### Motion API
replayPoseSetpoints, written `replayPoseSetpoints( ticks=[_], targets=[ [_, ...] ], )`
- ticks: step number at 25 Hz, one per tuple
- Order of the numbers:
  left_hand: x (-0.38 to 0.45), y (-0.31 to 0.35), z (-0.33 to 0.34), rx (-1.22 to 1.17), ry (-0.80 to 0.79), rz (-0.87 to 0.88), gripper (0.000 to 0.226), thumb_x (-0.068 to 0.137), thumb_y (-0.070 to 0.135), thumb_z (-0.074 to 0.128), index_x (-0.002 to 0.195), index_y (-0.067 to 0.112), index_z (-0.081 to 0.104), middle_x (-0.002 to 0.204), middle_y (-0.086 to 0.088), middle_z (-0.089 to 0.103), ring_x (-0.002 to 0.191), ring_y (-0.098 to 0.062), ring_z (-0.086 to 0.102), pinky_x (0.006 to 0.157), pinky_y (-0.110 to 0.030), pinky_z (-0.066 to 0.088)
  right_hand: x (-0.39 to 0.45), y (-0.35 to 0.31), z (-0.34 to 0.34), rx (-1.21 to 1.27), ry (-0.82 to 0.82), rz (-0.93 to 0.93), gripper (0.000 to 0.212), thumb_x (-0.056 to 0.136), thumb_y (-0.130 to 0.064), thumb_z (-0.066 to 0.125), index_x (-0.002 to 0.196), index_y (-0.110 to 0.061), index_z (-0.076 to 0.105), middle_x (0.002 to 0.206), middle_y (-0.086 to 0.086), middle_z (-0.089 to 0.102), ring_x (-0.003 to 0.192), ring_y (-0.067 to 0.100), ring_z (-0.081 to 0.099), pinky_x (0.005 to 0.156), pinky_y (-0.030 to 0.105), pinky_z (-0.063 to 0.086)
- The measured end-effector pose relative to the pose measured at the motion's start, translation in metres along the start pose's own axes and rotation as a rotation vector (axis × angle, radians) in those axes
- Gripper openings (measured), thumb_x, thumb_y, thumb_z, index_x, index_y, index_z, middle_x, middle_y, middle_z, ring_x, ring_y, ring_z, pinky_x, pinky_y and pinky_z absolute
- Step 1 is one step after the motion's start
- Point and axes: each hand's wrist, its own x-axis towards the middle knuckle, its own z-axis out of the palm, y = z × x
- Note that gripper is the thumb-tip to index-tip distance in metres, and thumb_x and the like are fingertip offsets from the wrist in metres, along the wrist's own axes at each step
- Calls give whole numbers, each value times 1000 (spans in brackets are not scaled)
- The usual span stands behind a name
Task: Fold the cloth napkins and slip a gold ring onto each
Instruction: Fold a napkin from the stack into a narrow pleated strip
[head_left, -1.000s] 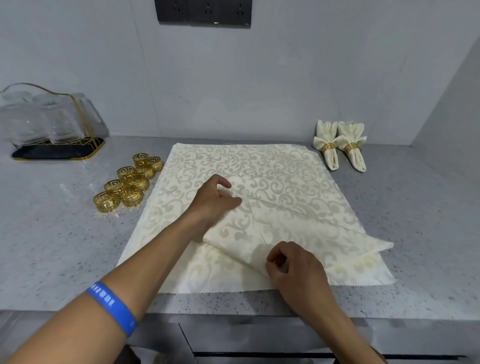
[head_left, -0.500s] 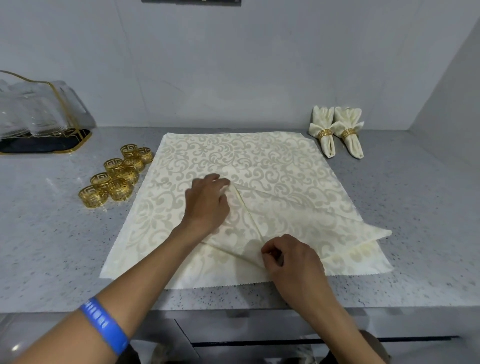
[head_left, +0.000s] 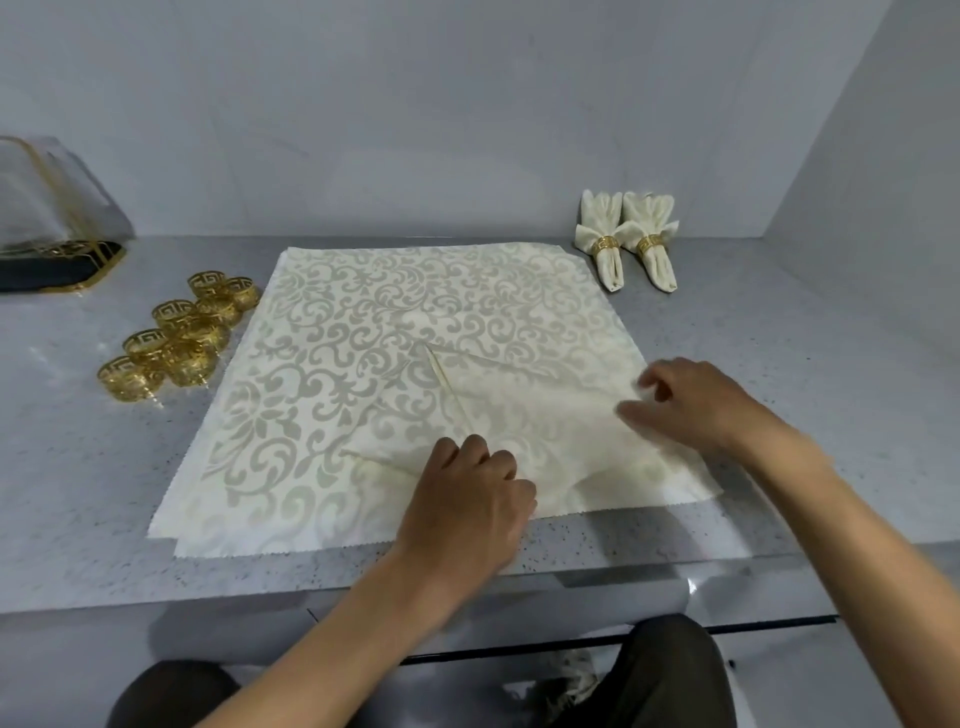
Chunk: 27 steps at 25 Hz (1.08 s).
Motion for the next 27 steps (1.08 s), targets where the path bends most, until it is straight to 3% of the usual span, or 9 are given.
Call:
replayPoseSetpoints(
  ticks=[3, 6, 9, 11, 13, 16, 20, 23, 27],
  targets=[
    [-11, -12, -6, 31, -18, 15, 18, 77, 21, 71, 60, 23, 65, 61, 9, 55, 60, -16, 47, 64, -31, 38, -10, 19, 6, 169, -174, -22, 30, 85, -46, 67, 80, -18, 60, 75, -5, 62, 62, 9, 54, 58, 25, 42],
    [-30, -32, -15, -9, 13, -26, 26, 86, 25, 59, 60, 24, 59, 65, 12, 55, 64, -13, 49, 66, -28, 36, -33, 21, 6, 334, -306, -107, 24, 87, -32, 69, 72, -15, 61, 63, -4, 58, 56, 8, 49, 57, 28, 41],
    [-39, -38, -12, -71, 27, -93, 37, 92, 36, 44, 63, 25, 64, 74, 16, 61, 70, -11, 53, 71, -29, 38, -39, 14, -1, 513, -442, -145, 9, 87, -32, 72, 86, -30, 64, 72, -1, 66, 64, 13, 54, 66, 34, 44],
    [-38, -35, -8, -108, 73, -138, 41, 93, 41, 42, 64, 25, 67, 78, 18, 64, 72, -9, 54, 72, -29, 37, -33, 12, 0, 386, -420, -123, 18, 85, -37, 74, 98, -34, 61, 79, -5, 70, 66, 9, 57, 69, 33, 46],
    [-39, -35, -4, -133, 122, -164, 37, 91, 41, 45, 64, 26, 66, 78, 20, 64, 73, -8, 54, 69, -26, 37, -28, 8, 2, 352, -447, -114, 21, 85, -26, 76, 99, -29, 61, 72, -7, 65, 62, 7, 54, 63, 27, 43],
    [-42, -37, 1, -183, 152, -168, 29, 89, 40, 49, 71, 28, 67, 81, 21, 64, 75, -5, 54, 68, -25, 39, -26, 8, -2, 663, -520, -175, 11, 85, -7, 70, 94, -14, 69, 75, 5, 58, 68, 18, 48, 59, 25, 40],
    [-47, -36, 2, -275, 177, -196, 17, 87, 34, 57, 77, 29, 70, 84, 22, 64, 80, -1, 54, 70, -23, 43, -10, -2, -8, 1260, -530, -185, 45, 67, -11, 77, 101, 15, 65, 82, 17, 60, 61, 16, 47, 51, 23, 39],
    [-49, -33, 3, -307, 210, -232, 9, 84, 27, 64, 78, 28, 70, 85, 22, 64, 84, 2, 53, 73, -22, 43, 18, -44, -2, 1134, -358, -192, 11, 83, -13, 70, 77, -5, 65, 73, 8, 55, 59, 10, 39, 53, 26, 29],
    [-50, -24, 3, -293, 275, -255, 16, 88, 26, 57, 75, 25, 66, 85, 19, 62, 83, -2, 53, 74, -25, 41, 49, -98, 22, 918, -133, -167, 14, 89, -19, 71, 77, -12, 71, 64, -4, 60, 54, 3, 53, 53, 16, 41]
  ],
)
